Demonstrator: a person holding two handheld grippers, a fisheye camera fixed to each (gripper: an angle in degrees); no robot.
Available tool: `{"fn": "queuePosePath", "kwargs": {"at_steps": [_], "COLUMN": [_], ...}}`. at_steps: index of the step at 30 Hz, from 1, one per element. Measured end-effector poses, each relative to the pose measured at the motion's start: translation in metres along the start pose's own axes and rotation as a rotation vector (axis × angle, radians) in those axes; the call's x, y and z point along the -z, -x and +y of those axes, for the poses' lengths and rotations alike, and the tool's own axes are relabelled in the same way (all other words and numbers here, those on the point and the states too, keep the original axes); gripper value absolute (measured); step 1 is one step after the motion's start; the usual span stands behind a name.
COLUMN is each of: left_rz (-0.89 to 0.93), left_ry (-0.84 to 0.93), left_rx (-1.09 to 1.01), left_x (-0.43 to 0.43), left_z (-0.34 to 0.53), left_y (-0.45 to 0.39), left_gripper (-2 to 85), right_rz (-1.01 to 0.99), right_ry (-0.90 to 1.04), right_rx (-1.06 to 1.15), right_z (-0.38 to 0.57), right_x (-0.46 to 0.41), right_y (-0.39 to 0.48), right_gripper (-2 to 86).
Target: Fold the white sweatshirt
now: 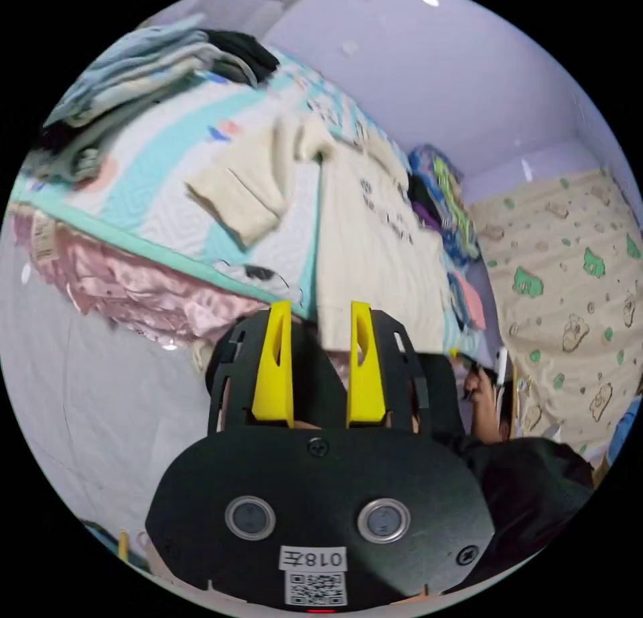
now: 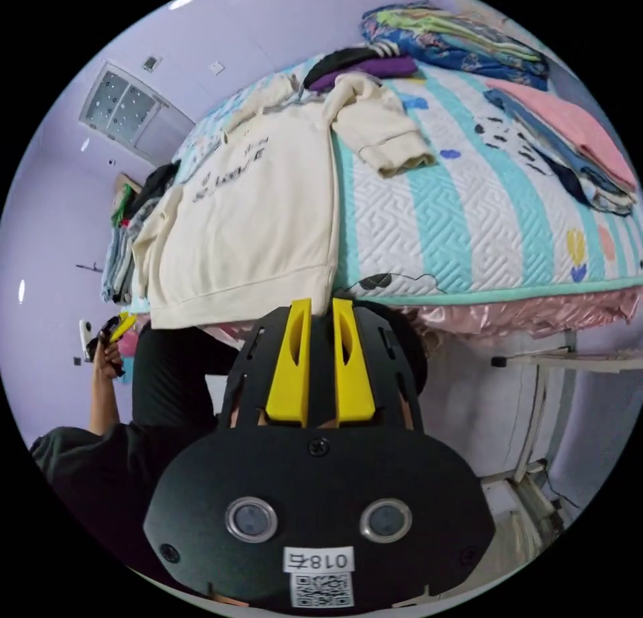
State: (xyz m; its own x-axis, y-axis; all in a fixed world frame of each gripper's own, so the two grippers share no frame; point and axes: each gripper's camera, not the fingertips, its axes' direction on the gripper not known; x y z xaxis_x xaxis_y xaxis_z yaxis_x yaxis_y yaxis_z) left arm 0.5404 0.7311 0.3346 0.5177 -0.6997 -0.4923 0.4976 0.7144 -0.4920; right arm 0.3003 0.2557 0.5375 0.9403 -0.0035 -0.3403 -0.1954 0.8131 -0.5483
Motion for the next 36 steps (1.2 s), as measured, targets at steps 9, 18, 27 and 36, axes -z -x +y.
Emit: {"fn": "queuePosePath", "kwargs": {"at_steps": [9, 18, 27, 36], "left_rz": [0.143, 0.158, 0.386, 0.359], "left_ry": [-0.336, -0.326, -0.299, -0.515], "left_rx": [0.35, 0.448, 0.456, 0.325], "left_x": [-0.01, -0.059, -0.106, -0.065], "left_z": [0.024, 0.058, 0.087, 0.097], "left_y": [0.139, 0.213, 0.279, 0.322], "left_gripper": [12.8, 12.7, 11.7, -0.6], "right_rz": [-0.353, -0.282, -0.312, -0.303], "right_ry": [-0.284, -0.32, -0.287, -0.309], "right_rx": [-0.241, -0.231, -0.225, -0.264], "right_z": [0.065, 0.085, 0.092, 0.091], "right_x": [0.036, 0.067, 0.073, 0.104], "right_y": [-0.044, -0.037, -0.032, -0.042], "right_gripper": [1.2, 0.2, 0.1, 3.3]}}
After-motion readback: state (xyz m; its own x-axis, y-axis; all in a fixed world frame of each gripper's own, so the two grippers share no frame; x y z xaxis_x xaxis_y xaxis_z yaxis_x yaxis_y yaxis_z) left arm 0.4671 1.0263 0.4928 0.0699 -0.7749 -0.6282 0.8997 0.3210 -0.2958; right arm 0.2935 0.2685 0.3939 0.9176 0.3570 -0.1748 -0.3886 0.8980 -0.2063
